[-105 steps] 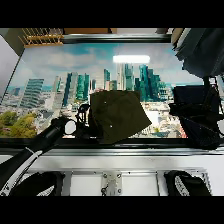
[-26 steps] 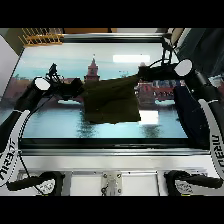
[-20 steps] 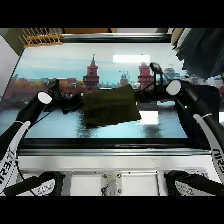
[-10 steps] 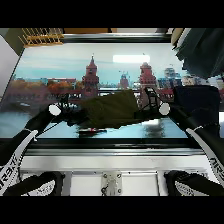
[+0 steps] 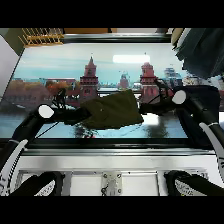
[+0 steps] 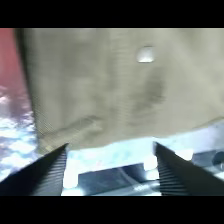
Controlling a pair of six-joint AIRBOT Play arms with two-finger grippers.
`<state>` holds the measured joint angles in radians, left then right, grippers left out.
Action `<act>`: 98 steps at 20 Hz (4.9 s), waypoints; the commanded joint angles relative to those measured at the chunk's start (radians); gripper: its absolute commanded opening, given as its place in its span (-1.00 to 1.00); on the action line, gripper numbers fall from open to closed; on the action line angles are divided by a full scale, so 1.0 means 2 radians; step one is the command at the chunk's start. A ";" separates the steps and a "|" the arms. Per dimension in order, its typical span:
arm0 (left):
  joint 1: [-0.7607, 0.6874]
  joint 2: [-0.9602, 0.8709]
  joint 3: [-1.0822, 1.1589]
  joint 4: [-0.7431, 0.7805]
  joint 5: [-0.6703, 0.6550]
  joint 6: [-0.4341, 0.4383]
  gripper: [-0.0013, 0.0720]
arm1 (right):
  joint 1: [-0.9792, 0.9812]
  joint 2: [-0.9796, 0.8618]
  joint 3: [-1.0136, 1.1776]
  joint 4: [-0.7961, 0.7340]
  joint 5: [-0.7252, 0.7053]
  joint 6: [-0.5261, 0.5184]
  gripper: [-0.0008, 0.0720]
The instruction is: Fold the clothes and pants, and hang the long-sleeved shirts on hangers.
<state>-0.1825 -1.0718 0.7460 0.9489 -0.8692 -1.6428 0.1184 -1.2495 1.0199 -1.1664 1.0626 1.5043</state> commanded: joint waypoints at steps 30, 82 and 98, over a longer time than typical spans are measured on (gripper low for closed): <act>0.000 0.116 0.000 -0.004 -0.011 0.002 -0.93 | -0.068 -0.249 0.241 0.185 0.057 -0.171 -0.94; 0.000 0.116 0.000 0.001 -0.024 0.007 -0.93 | -0.311 0.068 0.218 -0.173 0.203 0.096 0.88; 0.000 0.116 0.000 0.000 -0.023 0.007 -0.93 | -0.054 0.129 0.218 -0.110 0.153 0.071 -0.92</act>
<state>-0.1822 -0.8406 0.7456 0.9497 -0.9146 -1.6295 -0.0059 -0.9928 1.4563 -1.3911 1.3712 1.6489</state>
